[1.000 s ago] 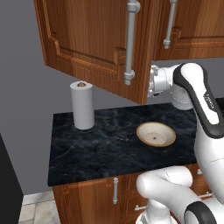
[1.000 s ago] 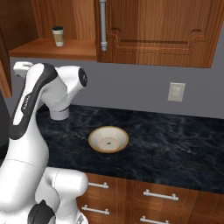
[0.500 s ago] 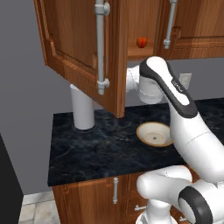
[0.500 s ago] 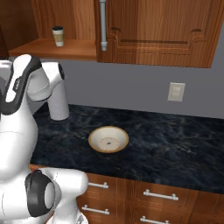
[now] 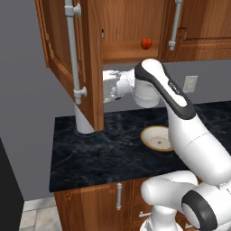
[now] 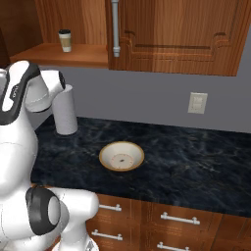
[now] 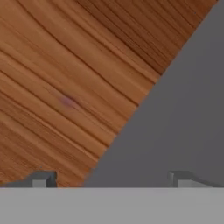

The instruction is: Open the cabinet. Pick the apple and pear from the cabinet and place them into the bowl. Then close the cabinet.

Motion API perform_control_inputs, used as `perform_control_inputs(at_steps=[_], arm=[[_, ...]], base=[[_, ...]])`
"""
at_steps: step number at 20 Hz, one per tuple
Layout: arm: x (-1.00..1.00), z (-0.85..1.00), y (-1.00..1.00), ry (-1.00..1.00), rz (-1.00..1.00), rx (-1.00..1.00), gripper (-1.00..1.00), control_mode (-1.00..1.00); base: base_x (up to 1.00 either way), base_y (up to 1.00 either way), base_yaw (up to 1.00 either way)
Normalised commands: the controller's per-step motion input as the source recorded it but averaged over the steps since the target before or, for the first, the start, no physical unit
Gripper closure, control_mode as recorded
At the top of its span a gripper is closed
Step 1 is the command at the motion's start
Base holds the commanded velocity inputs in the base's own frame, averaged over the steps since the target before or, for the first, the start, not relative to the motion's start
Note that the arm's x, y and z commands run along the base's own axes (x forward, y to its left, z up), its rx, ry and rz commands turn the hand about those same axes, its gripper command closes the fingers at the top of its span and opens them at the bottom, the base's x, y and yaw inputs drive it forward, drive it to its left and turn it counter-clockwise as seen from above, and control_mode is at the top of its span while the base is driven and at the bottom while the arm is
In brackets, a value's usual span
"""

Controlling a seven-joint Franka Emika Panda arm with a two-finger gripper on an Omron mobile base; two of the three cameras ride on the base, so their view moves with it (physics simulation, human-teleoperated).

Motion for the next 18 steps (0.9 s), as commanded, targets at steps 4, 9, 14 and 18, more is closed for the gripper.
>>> perform_control_inputs(at_steps=[4,9,14,18], arm=[[-0.18,0.14,-1.00,-0.27,-0.04,0.01,-1.00,-1.00],[-0.17,0.02,-1.00,-0.21,-0.11,0.00,-1.00,-1.00],[-0.36,0.11,-1.00,-0.21,-0.23,0.00,-1.00,-1.00],[-0.44,0.24,-0.99,-0.25,-0.38,0.00,-1.00,-1.00]], base=[[0.00,0.00,0.00],[0.00,0.00,0.00],[0.00,0.00,0.00],[0.00,0.00,0.00]])
